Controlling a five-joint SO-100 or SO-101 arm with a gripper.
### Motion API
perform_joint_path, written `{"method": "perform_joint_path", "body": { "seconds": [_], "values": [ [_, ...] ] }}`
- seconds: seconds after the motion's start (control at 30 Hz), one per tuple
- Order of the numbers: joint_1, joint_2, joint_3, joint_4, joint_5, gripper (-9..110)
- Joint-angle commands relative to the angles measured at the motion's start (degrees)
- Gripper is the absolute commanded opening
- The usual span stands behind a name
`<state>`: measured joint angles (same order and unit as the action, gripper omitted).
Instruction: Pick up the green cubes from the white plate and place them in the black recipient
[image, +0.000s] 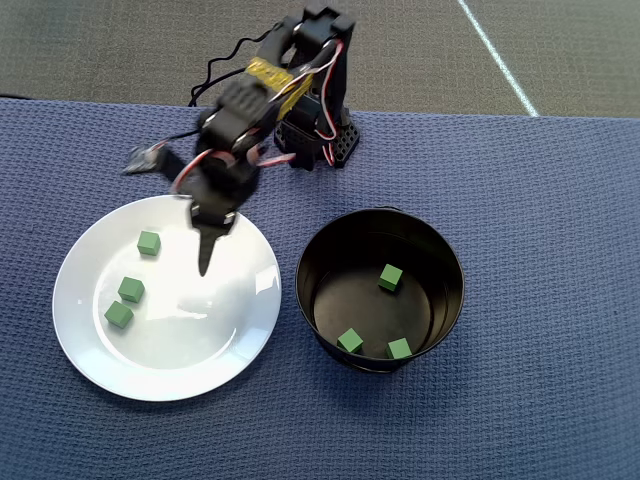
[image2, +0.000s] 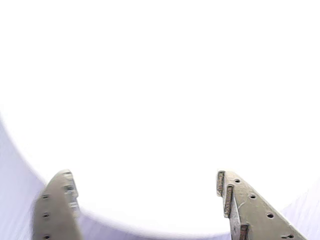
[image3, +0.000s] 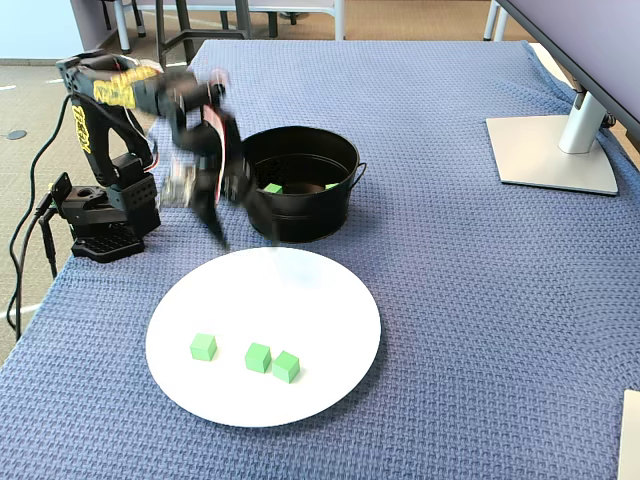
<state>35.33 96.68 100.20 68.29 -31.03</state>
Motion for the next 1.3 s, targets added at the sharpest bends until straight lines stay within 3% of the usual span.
{"method": "perform_joint_path", "body": {
  "seconds": [0.0, 0.27, 0.9, 1.27],
  "values": [
    [6.5, -4.9, -0.7, -4.0, -5.2, 25],
    [12.1, -11.2, 0.3, -9.2, -13.5, 26],
    [19.3, -19.8, -4.9, -15.4, -14.9, 24],
    [20.8, -24.0, -11.9, -13.0, -15.6, 23]
  ]
}}
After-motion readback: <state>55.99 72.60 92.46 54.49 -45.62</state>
